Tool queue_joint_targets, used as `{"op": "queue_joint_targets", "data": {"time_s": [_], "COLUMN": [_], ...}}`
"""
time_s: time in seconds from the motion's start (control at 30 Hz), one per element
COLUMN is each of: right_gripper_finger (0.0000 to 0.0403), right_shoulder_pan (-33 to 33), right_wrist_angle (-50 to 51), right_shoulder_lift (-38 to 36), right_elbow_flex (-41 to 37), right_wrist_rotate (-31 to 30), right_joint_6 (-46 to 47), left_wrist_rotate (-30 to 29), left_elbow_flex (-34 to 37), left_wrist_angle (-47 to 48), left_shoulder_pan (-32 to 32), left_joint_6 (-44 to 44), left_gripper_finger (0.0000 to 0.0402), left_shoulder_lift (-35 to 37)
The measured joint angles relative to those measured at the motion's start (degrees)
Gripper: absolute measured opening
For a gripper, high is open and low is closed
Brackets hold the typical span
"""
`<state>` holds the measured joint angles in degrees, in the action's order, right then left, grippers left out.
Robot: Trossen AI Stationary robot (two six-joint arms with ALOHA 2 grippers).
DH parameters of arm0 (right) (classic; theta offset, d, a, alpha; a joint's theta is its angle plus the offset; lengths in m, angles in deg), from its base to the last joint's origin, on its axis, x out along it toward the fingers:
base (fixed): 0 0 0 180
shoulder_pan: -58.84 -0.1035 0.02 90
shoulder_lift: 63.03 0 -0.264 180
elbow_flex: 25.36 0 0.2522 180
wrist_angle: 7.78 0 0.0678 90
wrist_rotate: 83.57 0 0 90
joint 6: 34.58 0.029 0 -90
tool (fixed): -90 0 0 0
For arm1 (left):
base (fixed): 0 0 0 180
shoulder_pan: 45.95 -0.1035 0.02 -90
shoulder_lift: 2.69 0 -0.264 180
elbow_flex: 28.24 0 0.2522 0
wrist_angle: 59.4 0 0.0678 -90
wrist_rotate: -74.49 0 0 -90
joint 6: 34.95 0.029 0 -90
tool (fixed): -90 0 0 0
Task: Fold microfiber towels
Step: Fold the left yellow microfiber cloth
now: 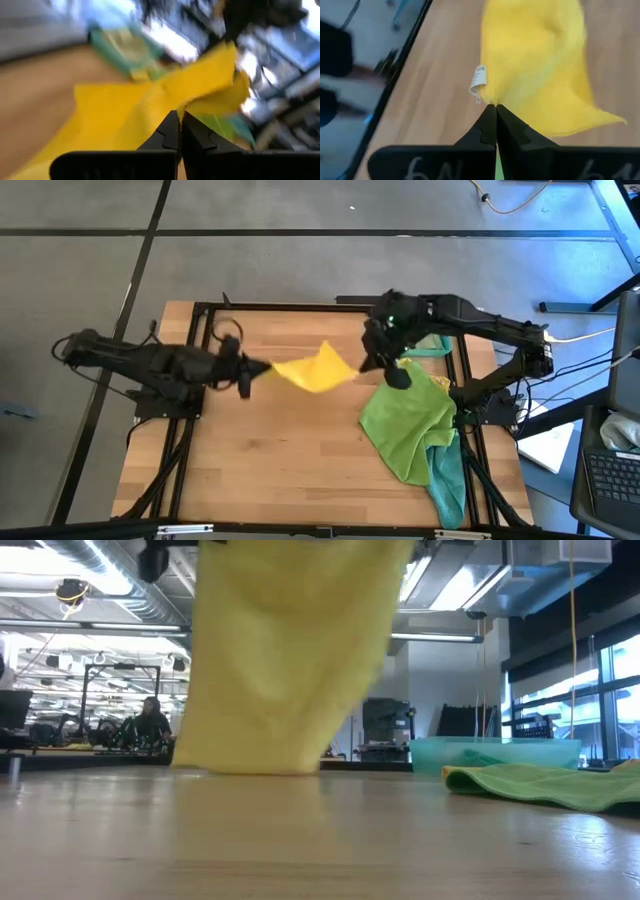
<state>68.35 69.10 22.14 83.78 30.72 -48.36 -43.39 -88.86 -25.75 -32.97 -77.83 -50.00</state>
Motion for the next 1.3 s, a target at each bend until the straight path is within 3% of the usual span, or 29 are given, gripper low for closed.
{"op": "queue_joint_targets", "data": {"time_s": [0.2, 0.43, 0.6, 0.83, 1.07, 1.3], "right_gripper_finger": [0.0002, 0.0003, 0.0003, 0.0003, 0.0003, 0.0003], "right_shoulder_pan": [-6.64, -13.57, -17.62, -20.57, -20.6, -19.25], "right_wrist_angle": [0.88, -4.19, -12.34, -23.21, -26.8, -30.62], "right_shoulder_lift": [0.56, 0.65, 0.65, 0.63, 0.6, 0.56], "right_elbow_flex": [-5.15, -17.2, -24.91, -30.35, -32.36, -36.85], "right_wrist_rotate": [7.37, 11.81, 14.63, 14.88, 7.03, -7.83], "right_joint_6": [3.13, 9.59, 14.59, 17.88, 13.36, 12.6], "left_wrist_rotate": [-0.04, -2.41, -5.66, -5.79, -5.92, -6.66], "left_elbow_flex": [0.0, 0.0, 0.0, 0.0, 0.02, 0.02], "left_wrist_angle": [4.57, -3.76, -13.92, -27.67, -26.51, -12.86], "left_shoulder_pan": [14.5, 28.39, 33.95, 36.57, 36.86, 36.75], "left_joint_6": [-13.37, -28.13, -35.65, -39.69, -41.72, -48.08], "left_gripper_finger": [0.0, 0.0, 0.0, 0.0, 0.0, 0.0], "left_shoulder_lift": [-7.41, -20.03, -29.09, -38.18, -40.8, -40.87]}}
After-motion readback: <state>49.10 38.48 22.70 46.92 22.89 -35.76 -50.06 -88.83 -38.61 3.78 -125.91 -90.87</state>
